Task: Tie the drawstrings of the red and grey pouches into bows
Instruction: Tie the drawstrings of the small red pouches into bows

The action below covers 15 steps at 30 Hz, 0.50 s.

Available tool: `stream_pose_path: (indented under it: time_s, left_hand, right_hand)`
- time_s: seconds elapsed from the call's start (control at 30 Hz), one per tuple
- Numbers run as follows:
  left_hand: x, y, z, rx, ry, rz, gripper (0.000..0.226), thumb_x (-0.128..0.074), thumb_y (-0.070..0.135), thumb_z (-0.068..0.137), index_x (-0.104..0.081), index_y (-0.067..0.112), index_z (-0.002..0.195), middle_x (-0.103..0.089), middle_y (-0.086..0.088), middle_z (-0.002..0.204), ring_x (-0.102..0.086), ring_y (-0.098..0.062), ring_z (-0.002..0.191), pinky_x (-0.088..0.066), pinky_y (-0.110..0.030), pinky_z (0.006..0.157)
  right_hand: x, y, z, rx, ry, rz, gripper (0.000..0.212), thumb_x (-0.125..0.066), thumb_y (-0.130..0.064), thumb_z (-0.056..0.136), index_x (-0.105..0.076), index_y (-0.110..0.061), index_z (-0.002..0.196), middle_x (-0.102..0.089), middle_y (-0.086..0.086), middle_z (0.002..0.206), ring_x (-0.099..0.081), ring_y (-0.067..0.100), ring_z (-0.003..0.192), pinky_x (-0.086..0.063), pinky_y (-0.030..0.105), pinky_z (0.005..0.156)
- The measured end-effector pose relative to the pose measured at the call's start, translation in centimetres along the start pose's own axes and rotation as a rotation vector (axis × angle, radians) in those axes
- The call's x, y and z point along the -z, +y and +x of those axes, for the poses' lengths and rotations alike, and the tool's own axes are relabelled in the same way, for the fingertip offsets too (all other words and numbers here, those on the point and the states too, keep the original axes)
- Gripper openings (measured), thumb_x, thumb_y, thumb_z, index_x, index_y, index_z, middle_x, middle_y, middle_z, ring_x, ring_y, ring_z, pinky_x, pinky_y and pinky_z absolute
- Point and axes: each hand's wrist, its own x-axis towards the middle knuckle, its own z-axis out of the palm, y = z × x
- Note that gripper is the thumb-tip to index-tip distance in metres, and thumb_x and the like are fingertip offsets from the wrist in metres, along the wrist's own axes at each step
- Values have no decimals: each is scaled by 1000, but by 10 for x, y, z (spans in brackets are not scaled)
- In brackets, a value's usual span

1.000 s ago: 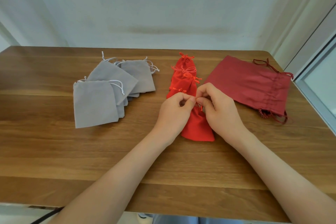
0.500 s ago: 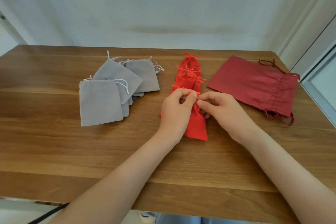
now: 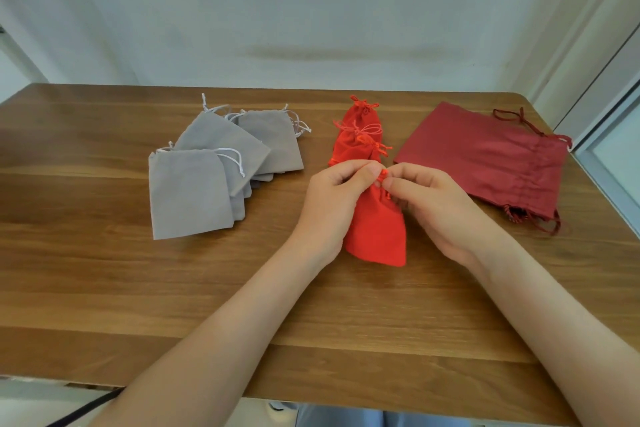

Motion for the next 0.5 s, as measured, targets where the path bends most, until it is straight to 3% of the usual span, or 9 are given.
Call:
stream_pose_path:
  time_s: [0.1,0.2,0.37,0.5]
  left_hand:
    - [4,7,2,99,-130,-77,13,-57,9,90,-69,9,86,-65,-2,74,-59,-12,72,-49,-27,75]
    - [13,13,3,123,-212,6,13,-58,10,89,-68,13,82,-64,3,69,-57,-9,68,-45,-21,68]
    - [25,17,5,96,-319,169,9,-63,6,85,-68,13,80,-68,-1,78,-61,-11,78,-46,-20,76]
    - [29,17,4,89,-373,229,11,-64,0,84,-65,10,81,-70,-2,81,-64,-11,82,-49,-19,80]
  right_hand:
    - [2,0,0,-24,-42,55,18,-59,-22,81,-66,-7,89,-59,15,87,-49,26,83,-37,40,79]
    - [6,-1,-2,-34,-98,59,15,-60,-21,80,-68,-10,86,-62,12,84,-51,25,81,-40,37,78]
    - [9,1,-2,-51,-180,-8,8,-58,-9,88,-65,-6,89,-60,12,85,-53,22,79,-45,29,75]
    - [12,3,-2,-71,-223,-93,18,-56,-15,83,-62,-1,94,-55,13,83,-51,18,74,-44,25,69]
